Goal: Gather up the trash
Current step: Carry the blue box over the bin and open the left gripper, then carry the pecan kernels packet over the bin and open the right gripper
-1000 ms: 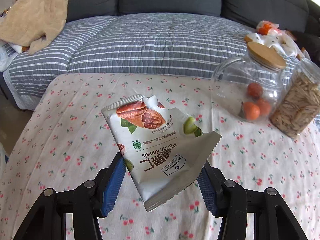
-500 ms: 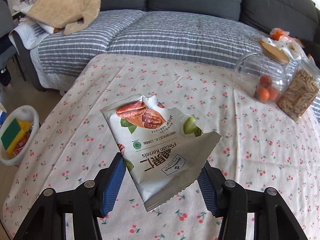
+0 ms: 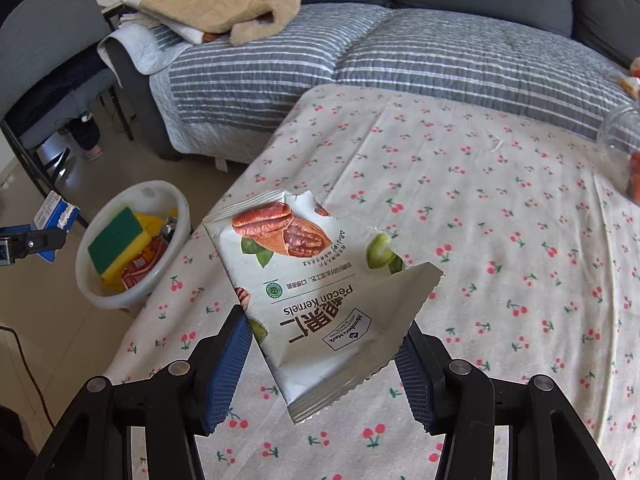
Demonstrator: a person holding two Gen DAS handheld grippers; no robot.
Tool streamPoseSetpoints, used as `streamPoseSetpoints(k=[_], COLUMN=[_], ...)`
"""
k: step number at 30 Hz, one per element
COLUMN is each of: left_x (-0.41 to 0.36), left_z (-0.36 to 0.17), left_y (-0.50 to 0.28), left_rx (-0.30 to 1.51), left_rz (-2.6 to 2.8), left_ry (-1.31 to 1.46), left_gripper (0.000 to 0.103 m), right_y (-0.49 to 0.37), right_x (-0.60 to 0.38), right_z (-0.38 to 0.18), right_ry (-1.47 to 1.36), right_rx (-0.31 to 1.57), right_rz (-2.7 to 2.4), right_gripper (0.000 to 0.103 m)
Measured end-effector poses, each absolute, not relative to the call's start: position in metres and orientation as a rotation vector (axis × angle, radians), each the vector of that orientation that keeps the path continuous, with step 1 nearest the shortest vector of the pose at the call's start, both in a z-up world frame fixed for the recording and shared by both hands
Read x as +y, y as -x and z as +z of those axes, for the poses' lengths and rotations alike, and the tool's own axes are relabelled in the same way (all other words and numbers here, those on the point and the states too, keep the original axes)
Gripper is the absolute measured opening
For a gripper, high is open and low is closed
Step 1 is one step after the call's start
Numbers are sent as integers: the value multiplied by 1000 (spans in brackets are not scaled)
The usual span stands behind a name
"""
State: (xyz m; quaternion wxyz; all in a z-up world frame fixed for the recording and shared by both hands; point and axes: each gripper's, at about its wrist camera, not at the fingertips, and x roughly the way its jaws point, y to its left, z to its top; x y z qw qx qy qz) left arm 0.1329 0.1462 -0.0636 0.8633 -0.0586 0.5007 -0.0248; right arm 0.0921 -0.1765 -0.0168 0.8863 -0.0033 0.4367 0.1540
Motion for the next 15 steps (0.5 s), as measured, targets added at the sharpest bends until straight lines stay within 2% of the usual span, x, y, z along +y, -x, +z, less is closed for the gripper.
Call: streamPoseSetpoints(k=[6,11,15], left_x=[153,154,153], left_z=[-88,-116,-105], left_y=[-162,-176,-172], left_rx=[1028,1102,1068], left_rz=[-36,-51,-90], left_ry=[114,137,138], left_gripper=[97,98,99], right_y=[-99,-105,-111], right_x=[-150,-132,-116], right_z=[-26,-33,-38], right_ry=[23,24,10], right_rx=[921,929,935], right_rz=[352,368,385], right_gripper=[60,60,61])
